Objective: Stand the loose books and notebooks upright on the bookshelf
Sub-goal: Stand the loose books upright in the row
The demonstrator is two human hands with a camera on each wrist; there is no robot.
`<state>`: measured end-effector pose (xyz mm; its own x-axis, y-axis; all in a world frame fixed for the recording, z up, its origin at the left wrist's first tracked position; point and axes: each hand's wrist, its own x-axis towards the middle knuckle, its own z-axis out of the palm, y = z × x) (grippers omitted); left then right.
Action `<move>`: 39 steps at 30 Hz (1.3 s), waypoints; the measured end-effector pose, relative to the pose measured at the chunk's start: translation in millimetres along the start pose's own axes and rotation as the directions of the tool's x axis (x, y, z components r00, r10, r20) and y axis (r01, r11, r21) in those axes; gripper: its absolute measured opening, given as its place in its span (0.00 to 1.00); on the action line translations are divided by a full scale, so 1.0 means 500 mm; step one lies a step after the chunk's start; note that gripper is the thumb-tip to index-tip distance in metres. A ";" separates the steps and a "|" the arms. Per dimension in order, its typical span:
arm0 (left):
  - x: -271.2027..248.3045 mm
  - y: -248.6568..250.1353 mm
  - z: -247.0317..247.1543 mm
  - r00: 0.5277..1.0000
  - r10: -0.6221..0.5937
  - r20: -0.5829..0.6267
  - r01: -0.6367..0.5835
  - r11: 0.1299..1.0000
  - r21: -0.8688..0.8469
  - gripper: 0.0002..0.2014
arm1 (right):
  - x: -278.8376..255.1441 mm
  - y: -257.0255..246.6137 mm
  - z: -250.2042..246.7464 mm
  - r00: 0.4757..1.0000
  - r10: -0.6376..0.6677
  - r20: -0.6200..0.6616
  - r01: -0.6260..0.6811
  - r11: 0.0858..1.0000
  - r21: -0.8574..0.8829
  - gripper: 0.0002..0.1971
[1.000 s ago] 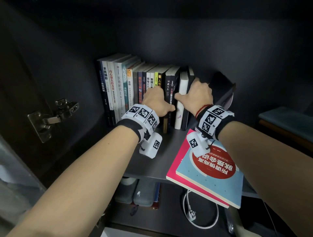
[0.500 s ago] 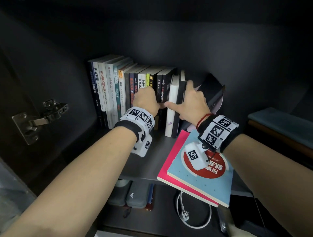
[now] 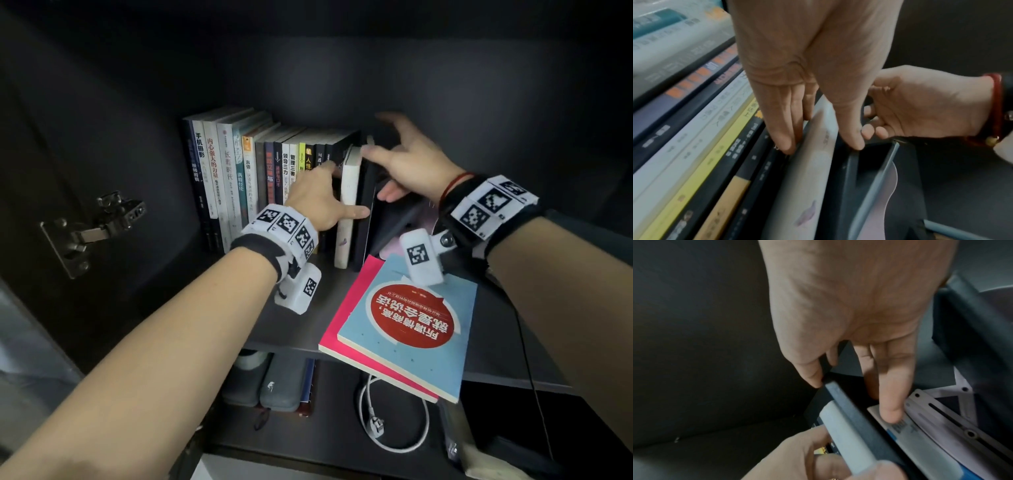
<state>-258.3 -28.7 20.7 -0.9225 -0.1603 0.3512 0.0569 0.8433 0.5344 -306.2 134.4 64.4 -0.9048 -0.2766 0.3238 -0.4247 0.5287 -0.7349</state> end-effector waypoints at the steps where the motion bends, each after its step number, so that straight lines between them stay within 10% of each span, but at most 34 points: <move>1: -0.001 -0.003 0.004 1.000 0.007 -0.007 -0.007 1.000 -0.011 0.37 | 0.002 -0.006 0.000 1.000 -0.012 0.012 0.012 1.000 -0.001 0.25; 7: -0.003 -0.025 0.000 0.999 0.008 -0.050 -0.006 0.999 0.039 0.21 | 0.009 0.003 0.000 0.997 0.008 0.077 -0.014 0.997 0.077 0.09; 16: -0.005 -0.018 0.012 0.988 0.001 -0.157 0.017 0.993 0.113 0.17 | 0.011 0.024 0.009 0.989 -0.078 0.129 0.065 0.993 0.098 0.26; 28: -0.099 0.005 -0.125 0.874 -0.023 -0.485 -0.103 0.967 -0.231 0.10 | -0.004 0.034 0.053 0.988 -0.055 0.147 0.044 0.996 0.079 0.49; 33: -0.115 0.042 -0.141 0.847 -0.027 -0.531 -0.190 0.917 -0.350 0.12 | -0.024 -0.010 0.026 0.970 -0.107 0.216 0.059 0.974 0.221 0.30; 39: -0.115 0.075 -0.088 0.932 0.057 -0.359 -0.234 0.850 -0.472 0.11 | -0.057 -0.005 -0.031 0.953 -0.015 0.304 -0.221 0.653 0.724 0.14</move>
<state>-186.1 -10.5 54.4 -0.7190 -0.2853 0.6338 0.4446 0.5122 0.7348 -279.9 153.6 66.1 -0.8459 -0.5150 0.1385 -0.0547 -0.1745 -0.9831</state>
